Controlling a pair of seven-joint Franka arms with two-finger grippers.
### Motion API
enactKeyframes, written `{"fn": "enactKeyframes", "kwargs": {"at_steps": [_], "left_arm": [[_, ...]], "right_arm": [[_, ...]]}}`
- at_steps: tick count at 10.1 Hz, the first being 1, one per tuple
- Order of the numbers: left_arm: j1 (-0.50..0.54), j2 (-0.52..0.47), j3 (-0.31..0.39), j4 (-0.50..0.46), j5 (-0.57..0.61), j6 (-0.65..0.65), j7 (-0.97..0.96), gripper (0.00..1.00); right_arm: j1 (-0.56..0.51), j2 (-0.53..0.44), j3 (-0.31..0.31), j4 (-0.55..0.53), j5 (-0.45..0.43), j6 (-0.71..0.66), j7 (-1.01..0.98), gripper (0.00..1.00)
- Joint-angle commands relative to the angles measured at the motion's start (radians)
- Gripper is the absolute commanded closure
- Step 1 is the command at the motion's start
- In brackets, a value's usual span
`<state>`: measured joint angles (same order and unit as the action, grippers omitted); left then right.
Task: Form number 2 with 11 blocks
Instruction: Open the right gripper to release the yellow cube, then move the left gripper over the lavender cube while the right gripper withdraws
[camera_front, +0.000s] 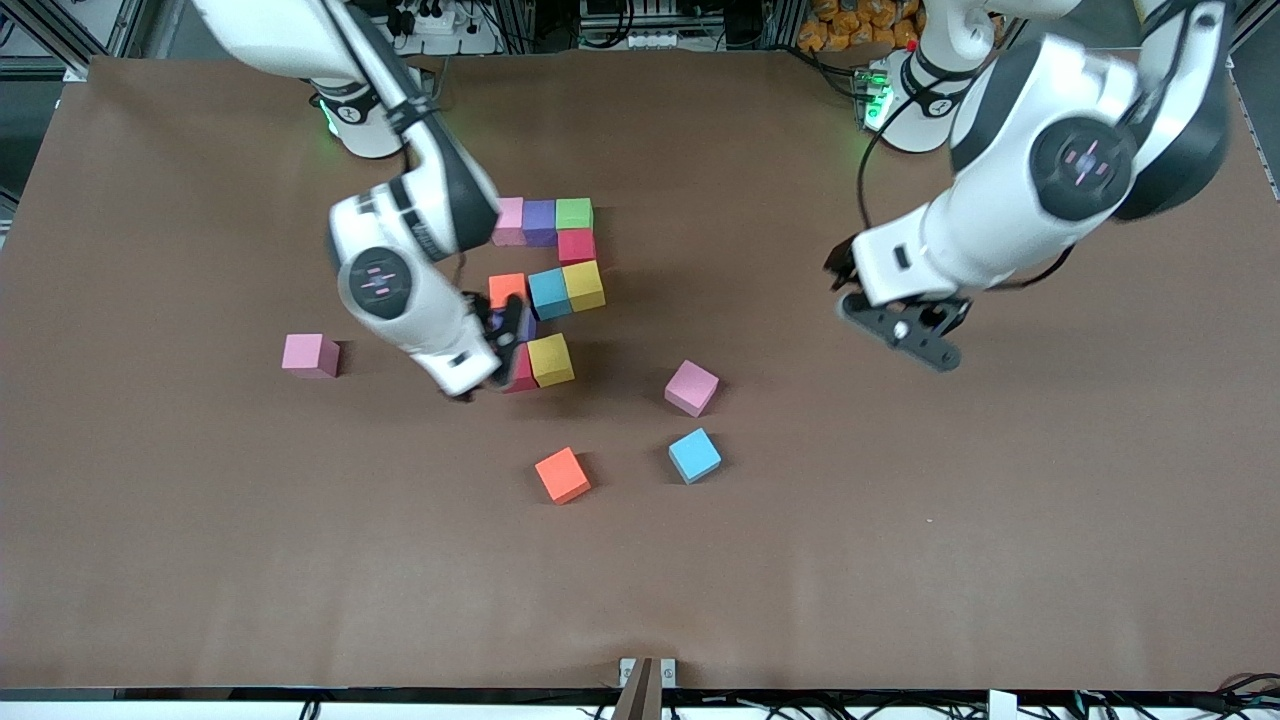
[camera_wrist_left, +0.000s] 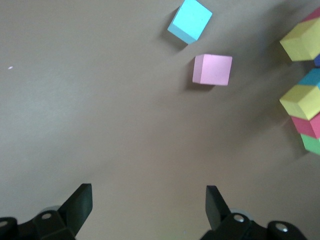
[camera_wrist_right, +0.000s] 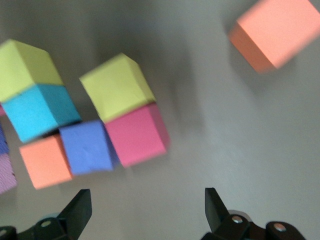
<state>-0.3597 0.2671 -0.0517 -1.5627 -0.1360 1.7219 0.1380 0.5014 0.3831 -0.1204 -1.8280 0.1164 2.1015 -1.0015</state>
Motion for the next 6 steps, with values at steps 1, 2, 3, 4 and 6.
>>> {"fn": "enactKeyframes", "kwargs": {"at_steps": [1,2,3,4,6], "left_arm": [[-0.066,0.081,-0.004,-0.003,-0.016,0.115,-0.025,0.00],[-0.114,0.130,-0.002,-0.008,-0.005,0.184,-0.023,0.00],[-0.155,0.165,-0.002,-0.029,0.015,0.256,-0.023,0.00],[-0.189,0.188,-0.002,-0.071,0.019,0.353,-0.024,0.00],[-0.208,0.211,-0.004,-0.175,0.021,0.561,-0.025,0.00]], "right_arm": [[-0.042,-0.026,-0.111,-0.024,0.025,-0.002,0.036,0.00],[-0.110,-0.030,-0.113,-0.024,0.025,0.003,0.099,0.00],[-0.166,-0.045,-0.113,-0.024,0.025,0.003,0.194,0.00],[-0.214,-0.067,-0.108,-0.024,0.022,-0.006,0.304,0.00],[-0.343,-0.119,-0.046,-0.024,0.020,-0.040,0.501,0.00]]}}
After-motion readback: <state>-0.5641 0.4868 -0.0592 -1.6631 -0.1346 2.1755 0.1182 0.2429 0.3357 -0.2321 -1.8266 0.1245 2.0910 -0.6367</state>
